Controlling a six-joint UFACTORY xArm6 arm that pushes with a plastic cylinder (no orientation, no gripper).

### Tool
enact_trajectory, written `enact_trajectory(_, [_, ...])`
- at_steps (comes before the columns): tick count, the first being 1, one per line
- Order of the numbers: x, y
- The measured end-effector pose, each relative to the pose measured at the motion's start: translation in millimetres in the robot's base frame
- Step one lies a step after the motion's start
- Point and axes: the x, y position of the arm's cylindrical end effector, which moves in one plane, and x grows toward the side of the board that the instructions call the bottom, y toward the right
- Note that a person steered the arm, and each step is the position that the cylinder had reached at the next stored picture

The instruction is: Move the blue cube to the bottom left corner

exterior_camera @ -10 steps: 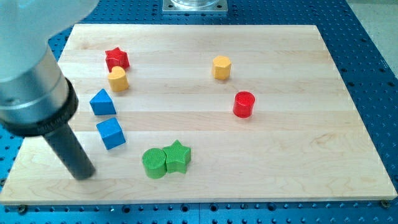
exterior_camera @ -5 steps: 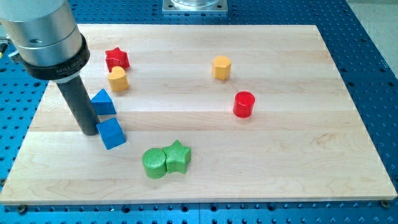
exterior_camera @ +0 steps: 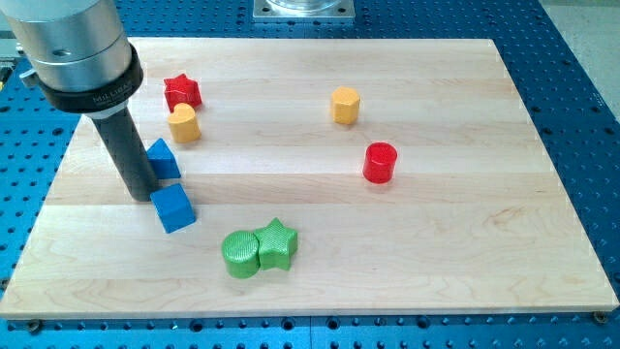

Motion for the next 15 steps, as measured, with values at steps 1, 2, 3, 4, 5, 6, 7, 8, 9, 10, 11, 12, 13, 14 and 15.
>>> enact_trajectory(1, [-1.2,7.0])
enact_trajectory(2, [-11.2,76.5])
enact_trajectory(3, [-11.9,150.9])
enact_trajectory(4, [-11.9,121.2])
enact_trajectory(5, [-10.8,62.6])
enact_trajectory(6, [-10.6,63.0])
enact_trajectory(7, [-9.3,90.1])
enact_trajectory(8, [10.9,91.2])
enact_trajectory(9, [27.8,76.4])
enact_trajectory(10, [28.4,48.9])
enact_trajectory(11, [28.4,12.3])
enact_trajectory(12, [27.2,7.3])
enact_trajectory(13, [24.9,3.9])
enact_trajectory(14, [24.9,-11.9])
enact_trajectory(15, [25.9,-39.1])
